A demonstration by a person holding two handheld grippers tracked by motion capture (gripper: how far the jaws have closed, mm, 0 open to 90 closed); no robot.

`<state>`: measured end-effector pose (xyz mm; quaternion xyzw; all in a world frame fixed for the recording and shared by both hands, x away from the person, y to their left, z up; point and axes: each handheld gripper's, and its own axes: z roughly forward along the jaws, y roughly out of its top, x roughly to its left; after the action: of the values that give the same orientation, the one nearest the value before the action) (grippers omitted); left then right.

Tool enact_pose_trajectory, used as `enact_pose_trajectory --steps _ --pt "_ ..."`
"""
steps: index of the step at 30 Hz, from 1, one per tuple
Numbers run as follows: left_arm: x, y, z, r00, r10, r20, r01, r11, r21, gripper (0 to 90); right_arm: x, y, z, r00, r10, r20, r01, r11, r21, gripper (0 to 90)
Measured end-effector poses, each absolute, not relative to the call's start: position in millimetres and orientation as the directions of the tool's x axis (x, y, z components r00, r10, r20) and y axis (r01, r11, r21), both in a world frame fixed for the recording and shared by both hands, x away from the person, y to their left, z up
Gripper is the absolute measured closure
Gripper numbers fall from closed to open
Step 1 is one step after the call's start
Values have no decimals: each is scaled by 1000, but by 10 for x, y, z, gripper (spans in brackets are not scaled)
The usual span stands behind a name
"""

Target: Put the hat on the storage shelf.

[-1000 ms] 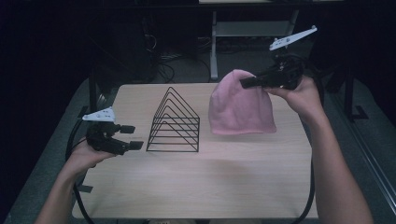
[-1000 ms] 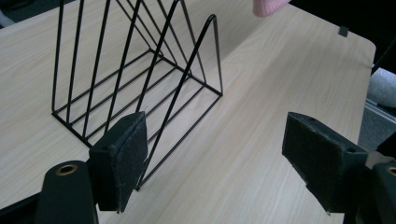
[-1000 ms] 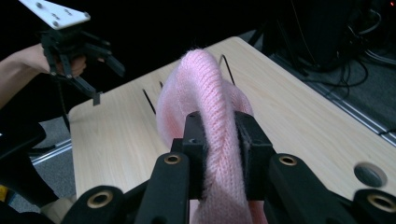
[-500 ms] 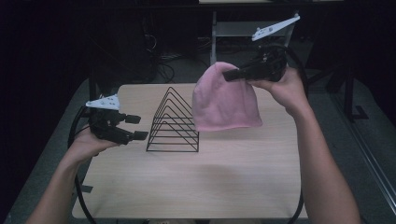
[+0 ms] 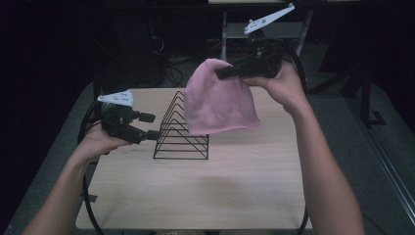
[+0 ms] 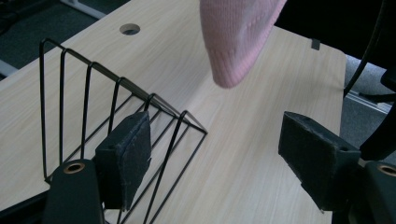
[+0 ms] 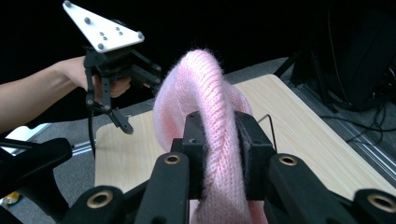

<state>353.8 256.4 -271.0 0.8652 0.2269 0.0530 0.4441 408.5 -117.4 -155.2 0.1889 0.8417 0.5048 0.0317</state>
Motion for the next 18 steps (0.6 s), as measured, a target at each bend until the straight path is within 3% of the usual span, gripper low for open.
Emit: enact_pose_trajectory --steps 14,18 --pt "3665 2429 -2659 902 419 -105 336 -530 779 270 4111 -819 -1418 -948 290 131 251 427 869 757" --pt "3705 2417 -2666 907 404 -119 336 -526 782 329 4136 -665 -1391 -957 264 123 231 433 871 756"
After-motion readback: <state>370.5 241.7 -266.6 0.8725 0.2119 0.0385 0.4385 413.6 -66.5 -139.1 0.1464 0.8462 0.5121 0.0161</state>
